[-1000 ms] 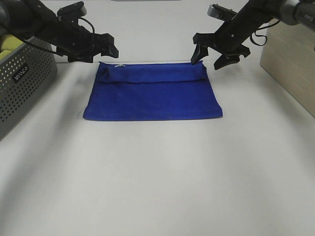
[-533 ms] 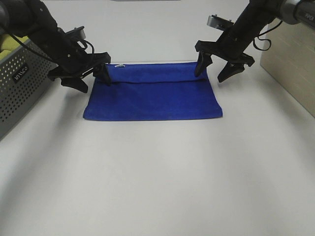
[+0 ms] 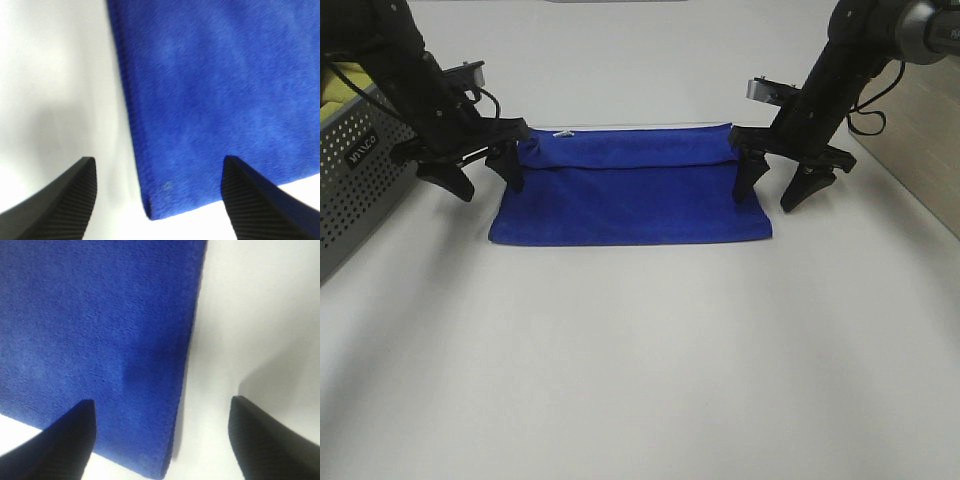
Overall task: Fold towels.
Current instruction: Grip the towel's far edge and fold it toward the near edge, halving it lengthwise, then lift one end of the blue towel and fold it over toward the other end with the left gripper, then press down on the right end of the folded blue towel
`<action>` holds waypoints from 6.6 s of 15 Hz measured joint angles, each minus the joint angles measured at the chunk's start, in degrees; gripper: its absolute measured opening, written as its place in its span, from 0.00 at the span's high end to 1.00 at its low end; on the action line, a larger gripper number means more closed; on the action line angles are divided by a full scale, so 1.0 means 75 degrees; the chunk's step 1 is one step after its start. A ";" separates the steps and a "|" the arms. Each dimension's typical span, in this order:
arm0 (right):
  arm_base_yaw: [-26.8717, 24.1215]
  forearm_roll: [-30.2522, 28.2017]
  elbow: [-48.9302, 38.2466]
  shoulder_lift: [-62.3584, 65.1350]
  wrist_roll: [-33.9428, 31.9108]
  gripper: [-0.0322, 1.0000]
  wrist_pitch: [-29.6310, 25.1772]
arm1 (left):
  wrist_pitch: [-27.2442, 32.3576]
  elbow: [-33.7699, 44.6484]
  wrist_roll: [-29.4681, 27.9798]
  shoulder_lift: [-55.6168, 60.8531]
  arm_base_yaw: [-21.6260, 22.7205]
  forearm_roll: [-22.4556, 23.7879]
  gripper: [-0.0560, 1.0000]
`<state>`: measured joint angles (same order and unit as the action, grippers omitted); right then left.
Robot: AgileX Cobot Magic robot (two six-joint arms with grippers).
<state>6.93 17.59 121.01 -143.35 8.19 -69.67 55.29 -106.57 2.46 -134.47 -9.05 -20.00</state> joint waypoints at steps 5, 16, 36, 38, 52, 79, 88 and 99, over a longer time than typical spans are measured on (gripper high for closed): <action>0.0000 0.0176 -0.0092 0.0031 0.0130 0.29 0.0000 | -0.1459 0.1658 -0.0328 0.0290 0.0038 -0.0451 0.32; 0.0000 0.1429 -0.1123 0.0099 0.0206 0.83 0.0856 | -0.2002 0.1704 0.0222 0.0076 -0.0306 -0.1757 0.84; 0.0008 0.1283 -0.1551 0.1276 0.0206 0.97 0.1100 | -0.1994 0.1772 -0.0527 0.1337 -0.0321 -0.1008 0.94; 0.0000 0.1283 -0.0741 0.0772 0.0206 0.97 0.1108 | -0.1994 0.1047 -0.0565 0.0947 -0.0145 -0.1008 0.94; 0.0000 0.1291 0.1207 -0.0802 0.0183 0.41 0.1024 | -0.2934 0.0084 -0.0565 -0.0306 -0.0053 -0.1268 0.36; 0.0000 0.0718 0.2223 -0.0672 -0.0115 0.17 0.0023 | -0.2483 -0.0008 -0.0466 0.0336 -0.0023 0.0138 0.87; 0.0000 0.0764 0.2223 -0.0672 -0.0145 0.17 0.0023 | -0.2895 -0.0665 -0.1352 0.0222 -0.1543 -0.1039 0.87; 0.0000 0.1444 0.2223 -0.0672 -0.0145 0.17 0.0023 | -0.4324 -0.0665 -0.1154 -0.0206 -0.2002 -0.3560 0.42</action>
<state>6.93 28.42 137.68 -148.40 7.10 -69.50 22.86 -111.55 -6.19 -136.02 -24.06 -46.70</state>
